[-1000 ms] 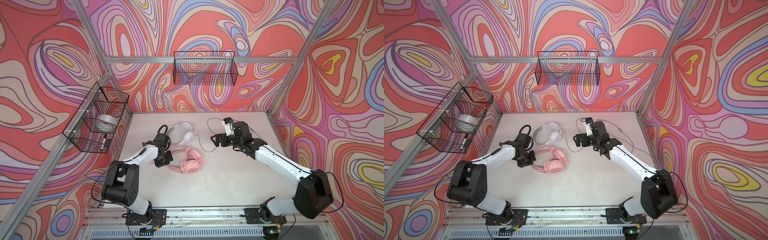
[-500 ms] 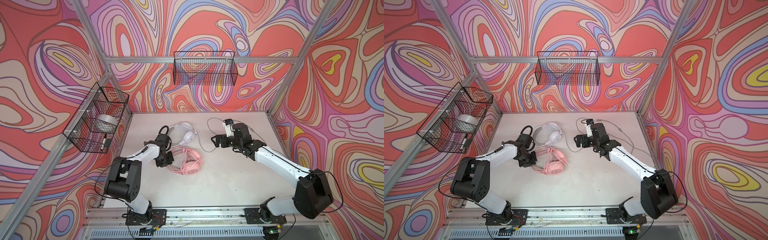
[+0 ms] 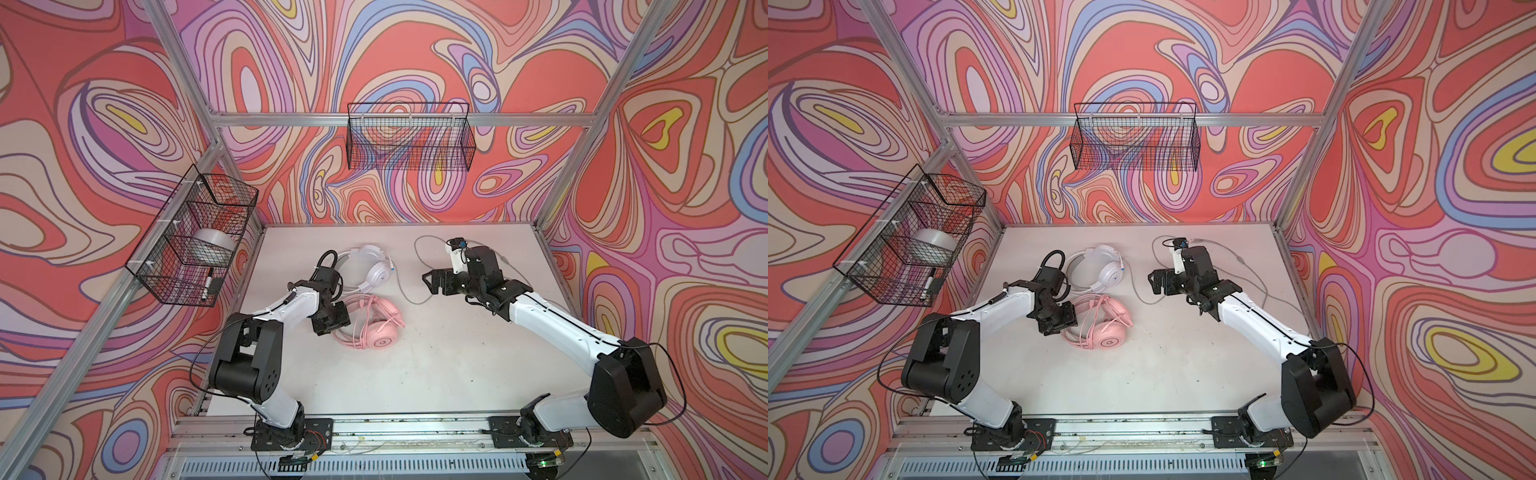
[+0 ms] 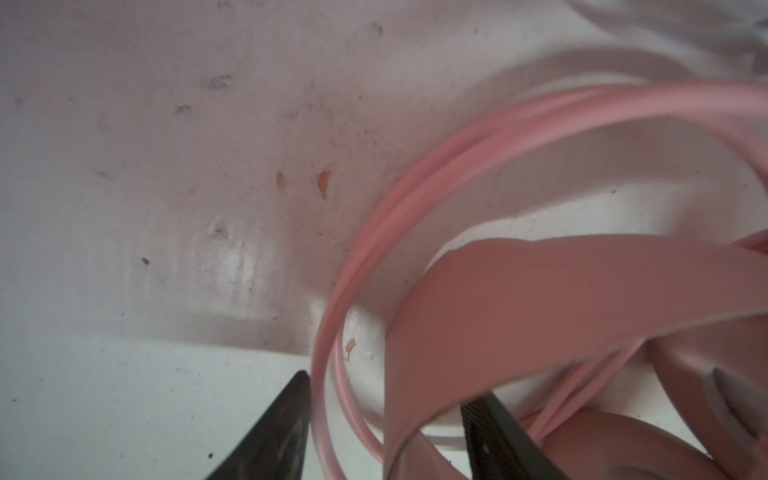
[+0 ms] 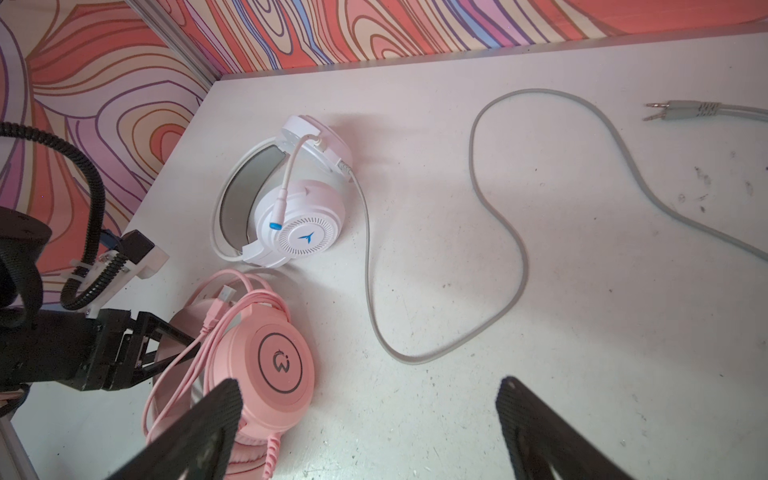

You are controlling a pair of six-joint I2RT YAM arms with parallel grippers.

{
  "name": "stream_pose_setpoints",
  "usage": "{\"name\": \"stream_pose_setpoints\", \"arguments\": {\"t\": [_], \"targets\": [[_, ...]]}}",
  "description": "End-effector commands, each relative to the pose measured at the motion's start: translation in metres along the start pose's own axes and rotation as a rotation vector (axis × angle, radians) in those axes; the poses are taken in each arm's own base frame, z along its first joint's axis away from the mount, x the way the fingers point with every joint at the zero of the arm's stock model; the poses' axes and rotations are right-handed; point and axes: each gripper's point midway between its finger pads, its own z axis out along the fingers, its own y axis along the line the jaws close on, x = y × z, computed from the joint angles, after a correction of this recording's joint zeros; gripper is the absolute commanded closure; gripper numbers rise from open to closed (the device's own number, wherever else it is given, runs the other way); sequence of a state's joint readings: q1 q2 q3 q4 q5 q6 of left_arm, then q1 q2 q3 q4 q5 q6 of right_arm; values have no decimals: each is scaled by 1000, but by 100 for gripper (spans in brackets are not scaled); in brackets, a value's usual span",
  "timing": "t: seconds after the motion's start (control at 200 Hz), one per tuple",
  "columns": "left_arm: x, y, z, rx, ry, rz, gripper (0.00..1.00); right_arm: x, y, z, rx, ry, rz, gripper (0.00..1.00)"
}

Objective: Wrap the headphones

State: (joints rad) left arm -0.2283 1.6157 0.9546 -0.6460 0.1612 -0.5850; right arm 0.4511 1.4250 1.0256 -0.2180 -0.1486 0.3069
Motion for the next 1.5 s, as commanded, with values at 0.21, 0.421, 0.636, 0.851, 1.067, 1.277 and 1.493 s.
{"name": "stream_pose_setpoints", "arguments": {"t": [0.21, 0.421, 0.636, 0.851, 1.067, 1.277, 1.493], "targets": [[-10, -6, -17, 18, -44, -19, 22, -39, -6, 4, 87, -38, 62, 2], [-19, -6, -44, -2, -106, -4, 16, -55, -7, -3, 118, -79, 66, 2], [-39, -17, -82, 8, -192, 24, 6, -60, -4, -11, 157, -98, 5, 1], [-67, -31, -100, -1, -239, 87, 0, -64, 7, -14, 204, -109, -87, 2], [-99, -42, -92, 6, -226, 115, 0, -51, 24, -5, 99, -67, -134, 2], [-125, -49, -74, 27, -197, 108, 0, -24, 41, 8, -17, 6, -142, 1], [-140, -41, -50, 3, -146, 75, 4, -4, 44, 15, -17, 31, -142, 2]]}}
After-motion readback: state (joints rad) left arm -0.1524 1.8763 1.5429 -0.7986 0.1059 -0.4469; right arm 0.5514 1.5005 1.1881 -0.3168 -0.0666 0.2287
